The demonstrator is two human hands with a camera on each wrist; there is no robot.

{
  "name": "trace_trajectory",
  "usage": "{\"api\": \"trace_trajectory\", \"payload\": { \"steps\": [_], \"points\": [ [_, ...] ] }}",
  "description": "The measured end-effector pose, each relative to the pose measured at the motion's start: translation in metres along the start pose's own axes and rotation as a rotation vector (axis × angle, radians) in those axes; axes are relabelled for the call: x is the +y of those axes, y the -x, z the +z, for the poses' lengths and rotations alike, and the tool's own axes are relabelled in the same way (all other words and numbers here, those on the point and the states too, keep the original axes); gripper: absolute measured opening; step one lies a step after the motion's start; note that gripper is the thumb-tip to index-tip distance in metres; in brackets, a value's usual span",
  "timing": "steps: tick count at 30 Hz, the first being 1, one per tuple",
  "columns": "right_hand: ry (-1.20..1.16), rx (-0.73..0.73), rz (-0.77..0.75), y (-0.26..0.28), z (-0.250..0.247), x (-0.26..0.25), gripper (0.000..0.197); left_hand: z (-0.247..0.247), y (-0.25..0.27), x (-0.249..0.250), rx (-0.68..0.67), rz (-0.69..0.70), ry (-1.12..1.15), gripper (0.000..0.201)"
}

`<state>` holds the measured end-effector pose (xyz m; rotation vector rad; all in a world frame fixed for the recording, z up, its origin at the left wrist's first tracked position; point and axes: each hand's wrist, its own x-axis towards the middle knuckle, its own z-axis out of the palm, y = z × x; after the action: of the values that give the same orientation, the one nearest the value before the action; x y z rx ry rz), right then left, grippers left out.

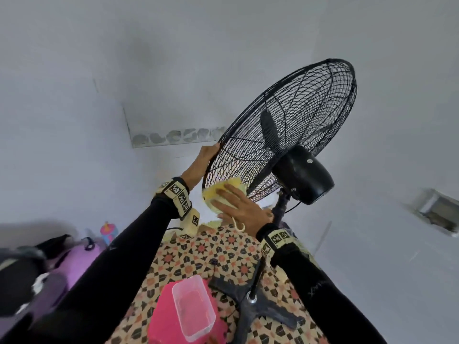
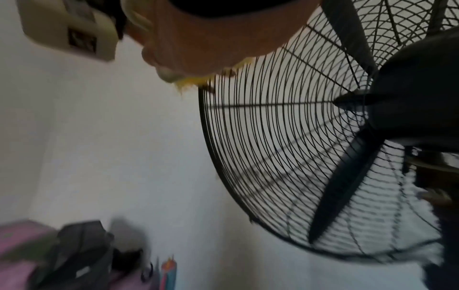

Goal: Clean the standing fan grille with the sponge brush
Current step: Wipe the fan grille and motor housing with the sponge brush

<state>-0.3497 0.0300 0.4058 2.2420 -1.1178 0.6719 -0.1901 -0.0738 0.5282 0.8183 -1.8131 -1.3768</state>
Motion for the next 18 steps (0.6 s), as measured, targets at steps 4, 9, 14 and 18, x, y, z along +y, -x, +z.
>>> {"api": "trace_trajectory", "payload": {
  "steps": [4,9,14,18],
  "points": [
    [-0.088,0.343,0.175,-0.03,-0.041,0.025,0.042,0.015,-0.002,0.0,0.11,0.005,0.027,0.072],
    [-0.134,-0.018,-0.038,0.016,0.006,0.027,0.05,0.03,0.004,0.01,0.195,0.003,-0.041,0.083],
    [-0.259,0.196,0.097,0.012,-0.02,0.038,0.042,0.037,0.009,0.008,0.275,-0.015,-0.09,0.078],
    [-0.215,0.27,0.162,0.002,-0.033,0.049,0.046,0.042,0.01,0.013,0.304,-0.052,-0.08,0.079]
  ]
}}
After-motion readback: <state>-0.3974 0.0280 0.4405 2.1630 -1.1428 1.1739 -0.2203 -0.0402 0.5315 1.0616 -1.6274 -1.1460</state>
